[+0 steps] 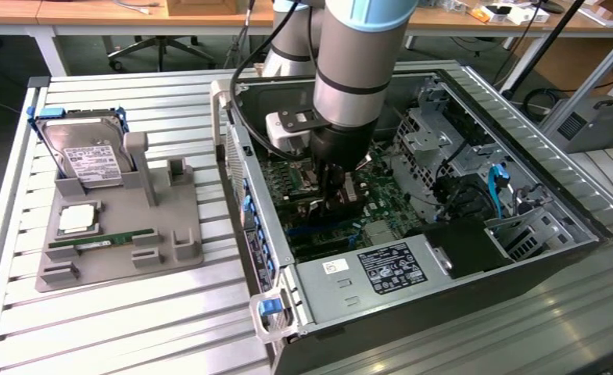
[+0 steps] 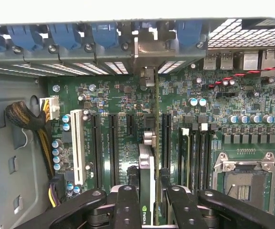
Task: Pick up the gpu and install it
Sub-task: 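Insert the gpu into the slot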
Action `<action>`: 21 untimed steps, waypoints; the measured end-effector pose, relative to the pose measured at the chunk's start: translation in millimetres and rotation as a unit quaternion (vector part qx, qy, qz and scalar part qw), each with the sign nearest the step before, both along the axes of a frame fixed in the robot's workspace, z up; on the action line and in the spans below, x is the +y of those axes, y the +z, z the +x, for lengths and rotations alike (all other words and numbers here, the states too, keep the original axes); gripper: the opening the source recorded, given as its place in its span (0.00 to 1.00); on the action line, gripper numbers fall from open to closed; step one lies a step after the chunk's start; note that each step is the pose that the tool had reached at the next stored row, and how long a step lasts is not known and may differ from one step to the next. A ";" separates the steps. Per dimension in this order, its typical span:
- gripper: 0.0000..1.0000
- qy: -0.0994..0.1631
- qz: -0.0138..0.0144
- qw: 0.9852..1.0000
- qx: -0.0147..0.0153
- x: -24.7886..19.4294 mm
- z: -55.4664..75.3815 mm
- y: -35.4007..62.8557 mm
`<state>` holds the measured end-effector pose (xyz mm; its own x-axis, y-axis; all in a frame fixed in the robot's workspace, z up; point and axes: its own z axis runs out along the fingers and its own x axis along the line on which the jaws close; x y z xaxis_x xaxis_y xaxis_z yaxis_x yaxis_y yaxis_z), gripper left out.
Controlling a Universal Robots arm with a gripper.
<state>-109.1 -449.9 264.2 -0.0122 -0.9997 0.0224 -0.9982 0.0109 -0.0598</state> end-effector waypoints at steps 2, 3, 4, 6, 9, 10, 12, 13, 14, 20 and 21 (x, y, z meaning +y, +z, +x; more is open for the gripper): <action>0.27 0.000 0.000 1.000 0.000 0.0 0.0 -0.4; 0.27 0.000 0.000 1.000 0.000 0.0 0.1 -0.8; 0.27 0.000 -0.001 1.000 0.000 0.0 0.2 -1.1; 0.27 0.000 -0.001 1.000 0.000 0.0 0.5 -1.6; 0.27 0.000 -0.002 1.000 0.000 -0.1 0.7 -1.9; 0.27 0.000 -0.002 1.000 0.000 0.0 0.9 -2.0; 0.27 0.000 -0.002 1.000 0.000 0.0 1.1 -2.1; 0.27 0.000 -0.002 1.000 0.000 0.0 1.2 -2.3; 0.27 0.001 -0.002 1.000 0.000 0.0 1.3 -2.6; 0.27 0.000 -0.002 1.000 0.000 0.1 2.5 -5.4; 0.27 0.000 -0.002 1.000 0.000 0.0 2.5 -5.5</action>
<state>-106.6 -449.9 258.7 -0.0113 -0.9996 0.0263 -0.9982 0.0097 -0.0594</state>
